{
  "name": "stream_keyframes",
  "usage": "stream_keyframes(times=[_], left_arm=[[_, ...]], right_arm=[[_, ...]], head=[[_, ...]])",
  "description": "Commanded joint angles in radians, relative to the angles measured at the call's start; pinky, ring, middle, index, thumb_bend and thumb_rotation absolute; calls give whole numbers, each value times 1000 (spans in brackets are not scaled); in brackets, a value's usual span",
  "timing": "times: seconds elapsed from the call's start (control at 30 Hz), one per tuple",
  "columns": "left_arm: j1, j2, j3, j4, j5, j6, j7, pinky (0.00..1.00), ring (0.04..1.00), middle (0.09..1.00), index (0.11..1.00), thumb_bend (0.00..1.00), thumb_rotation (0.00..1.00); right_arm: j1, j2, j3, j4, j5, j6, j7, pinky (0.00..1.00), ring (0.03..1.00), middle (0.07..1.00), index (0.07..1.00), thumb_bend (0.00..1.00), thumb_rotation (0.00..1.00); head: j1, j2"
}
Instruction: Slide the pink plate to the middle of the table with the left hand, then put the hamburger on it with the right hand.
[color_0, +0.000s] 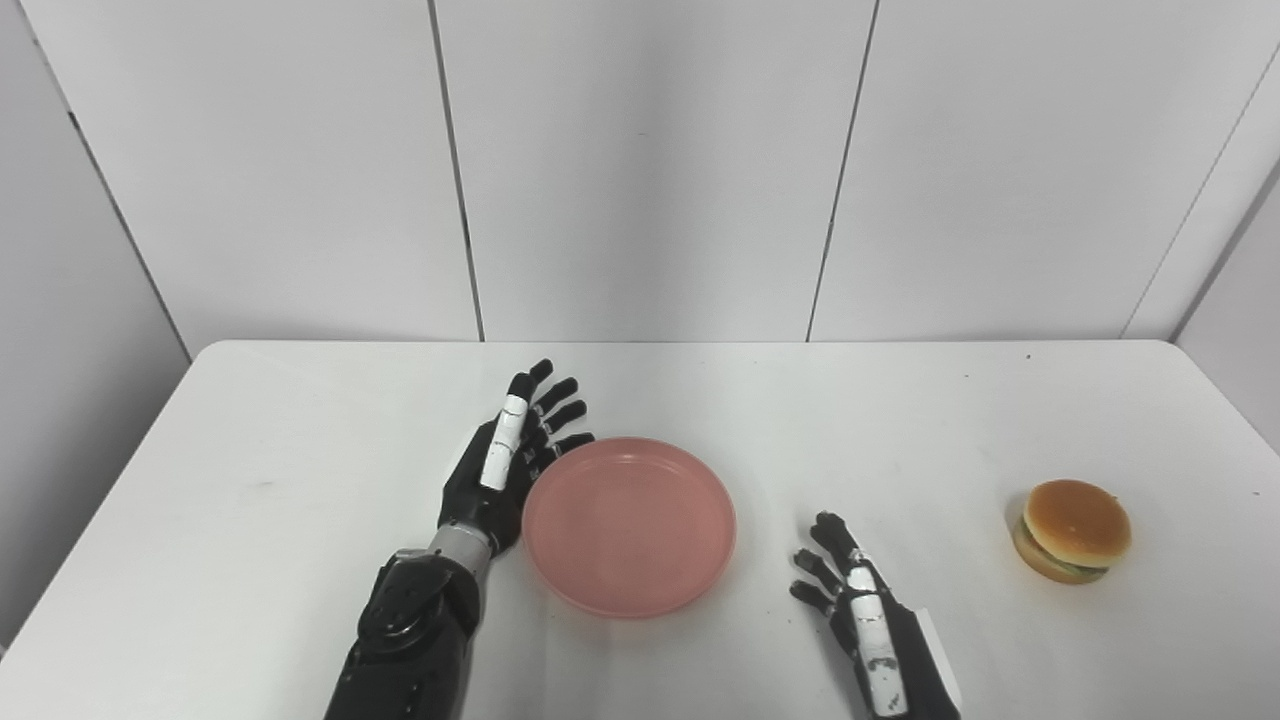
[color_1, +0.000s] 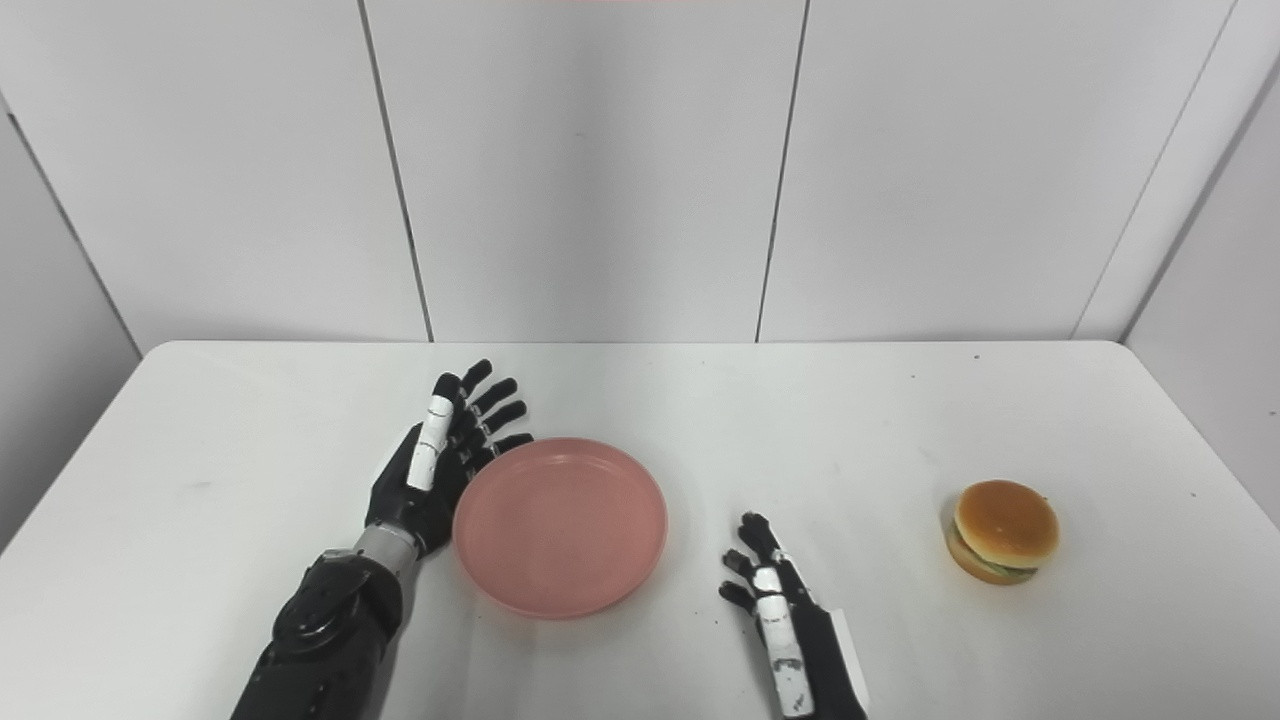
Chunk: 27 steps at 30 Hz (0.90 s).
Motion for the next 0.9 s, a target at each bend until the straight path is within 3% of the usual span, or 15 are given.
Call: stream_keyframes(times=[0.0, 0.3, 0.57, 0.77, 0.87], left_arm=[[-19, -1, -3, -21, 0, 3, -11, 725, 863, 904, 949, 893, 843], [19, -5, 10, -33, -30, 6, -22, 750, 891, 917, 963, 887, 847], [45, -8, 17, -40, -52, 4, -43, 817, 933, 950, 974, 882, 865], [44, -11, 20, -33, -57, -27, -53, 826, 925, 943, 978, 884, 873], [35, -13, 26, -12, -63, -36, -58, 819, 915, 925, 973, 895, 859]], right_arm=[[52, 54, 24, -21, -8, 34, 3, 817, 871, 932, 906, 818, 1000], [42, 75, 51, 4, -81, -8, -44, 815, 900, 935, 905, 807, 1000], [44, 109, 31, 54, -94, -137, -105, 830, 883, 911, 888, 786, 1000], [19, 38, -12, 9, -245, -270, -145, 845, 880, 918, 902, 708, 1000], [-19, -10, -61, 1, -303, -331, -149, 869, 889, 906, 892, 775, 1000]], head=[[0, 1], [-77, -2], [-128, -8], [-133, -10], [-135, -16]])
